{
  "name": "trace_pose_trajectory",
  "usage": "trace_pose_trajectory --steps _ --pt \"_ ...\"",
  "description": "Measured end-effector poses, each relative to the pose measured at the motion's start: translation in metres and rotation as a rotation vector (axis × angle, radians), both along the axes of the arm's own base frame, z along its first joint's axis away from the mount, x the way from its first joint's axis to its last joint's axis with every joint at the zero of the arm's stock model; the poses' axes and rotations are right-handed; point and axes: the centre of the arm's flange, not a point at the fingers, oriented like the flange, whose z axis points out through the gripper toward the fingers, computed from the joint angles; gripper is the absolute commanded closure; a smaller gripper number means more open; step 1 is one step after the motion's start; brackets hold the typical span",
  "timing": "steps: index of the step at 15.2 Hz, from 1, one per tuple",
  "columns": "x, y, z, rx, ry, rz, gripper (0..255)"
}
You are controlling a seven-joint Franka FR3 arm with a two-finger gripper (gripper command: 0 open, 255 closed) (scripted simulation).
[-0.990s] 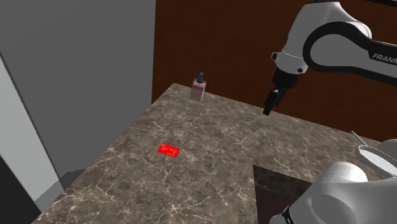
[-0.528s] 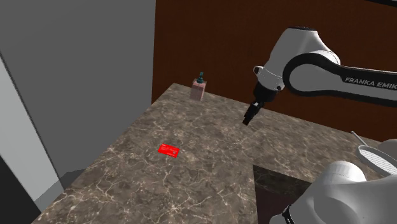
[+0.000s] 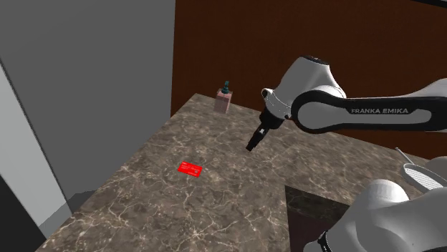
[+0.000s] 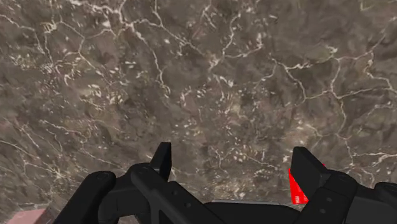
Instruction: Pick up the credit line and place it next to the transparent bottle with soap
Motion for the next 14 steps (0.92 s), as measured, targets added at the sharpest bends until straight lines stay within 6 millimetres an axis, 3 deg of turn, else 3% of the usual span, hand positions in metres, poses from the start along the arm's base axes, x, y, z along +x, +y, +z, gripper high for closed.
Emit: trace_pose_trajectory --steps 14 --pt "0.062 0.108 -0.098 0.154 -0.209 0.227 0"
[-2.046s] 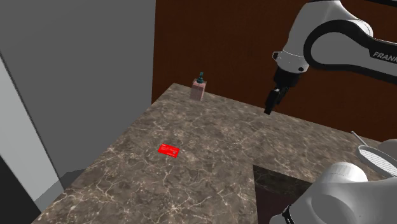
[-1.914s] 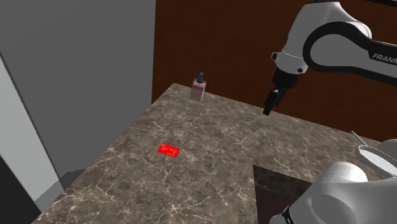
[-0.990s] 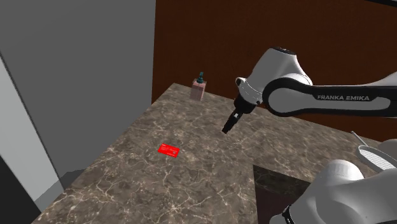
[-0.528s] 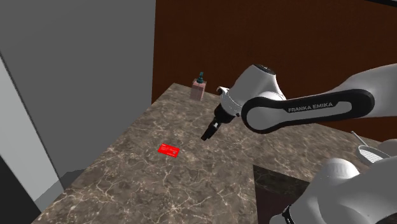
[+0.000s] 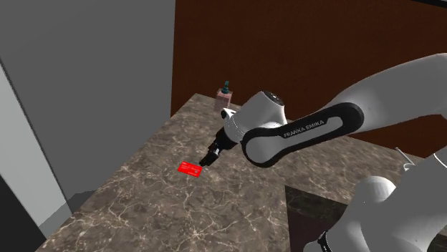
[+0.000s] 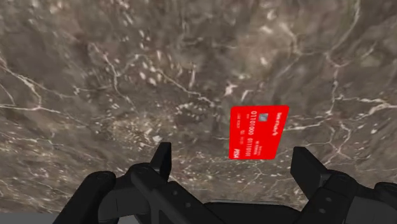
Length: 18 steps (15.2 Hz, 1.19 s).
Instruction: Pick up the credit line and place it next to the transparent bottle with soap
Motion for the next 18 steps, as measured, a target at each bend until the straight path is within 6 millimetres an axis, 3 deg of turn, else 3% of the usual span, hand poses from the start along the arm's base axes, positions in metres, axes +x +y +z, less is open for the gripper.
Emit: trace_pose_trajectory --steps 5,12,18 --pt "0.018 0.042 -0.022 0.052 -0.072 0.076 0" --pt "0.036 0.058 -0.054 0.058 -0.083 0.086 0" --pt "0.039 0.06 -0.06 0.058 -0.083 0.085 0"
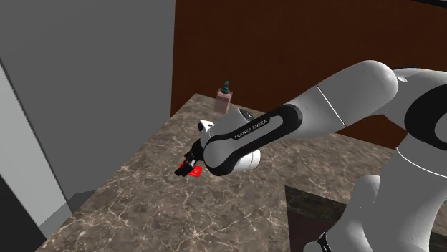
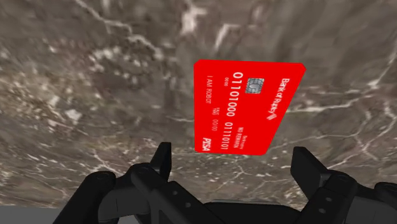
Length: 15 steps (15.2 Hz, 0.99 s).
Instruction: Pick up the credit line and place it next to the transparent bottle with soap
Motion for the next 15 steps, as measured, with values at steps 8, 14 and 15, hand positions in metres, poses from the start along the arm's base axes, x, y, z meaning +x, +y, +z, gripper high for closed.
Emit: trace_pose_trajectory --steps 8,14,15 --pt "0.0 0.003 0.005 0.006 -0.01 0.006 255" --pt "0.0 0.001 0.008 0.002 -0.003 0.001 255" --pt "0.0 0.0 0.013 0.001 -0.002 0.0 255"
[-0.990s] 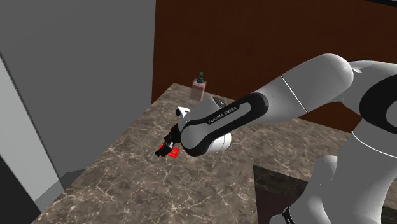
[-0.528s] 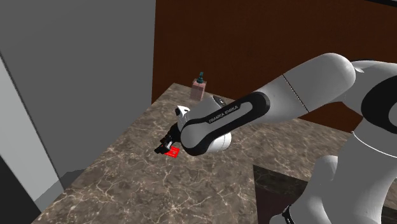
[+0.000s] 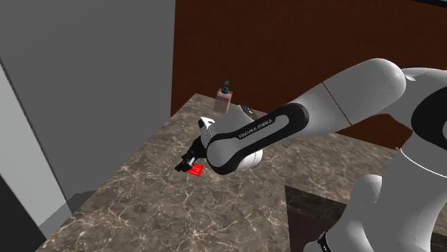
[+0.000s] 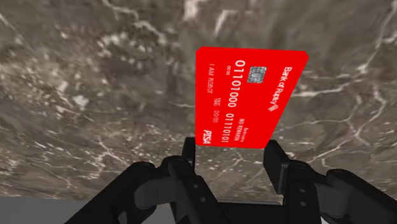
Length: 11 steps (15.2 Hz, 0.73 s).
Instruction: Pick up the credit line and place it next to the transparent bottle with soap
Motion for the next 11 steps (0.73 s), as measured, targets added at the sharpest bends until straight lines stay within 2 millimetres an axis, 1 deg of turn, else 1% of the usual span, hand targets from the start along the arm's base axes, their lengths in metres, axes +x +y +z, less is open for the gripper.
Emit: trace_pose_trajectory --steps 11 --pt "-0.001 0.0 0.057 0.0 0.001 0.0 255"
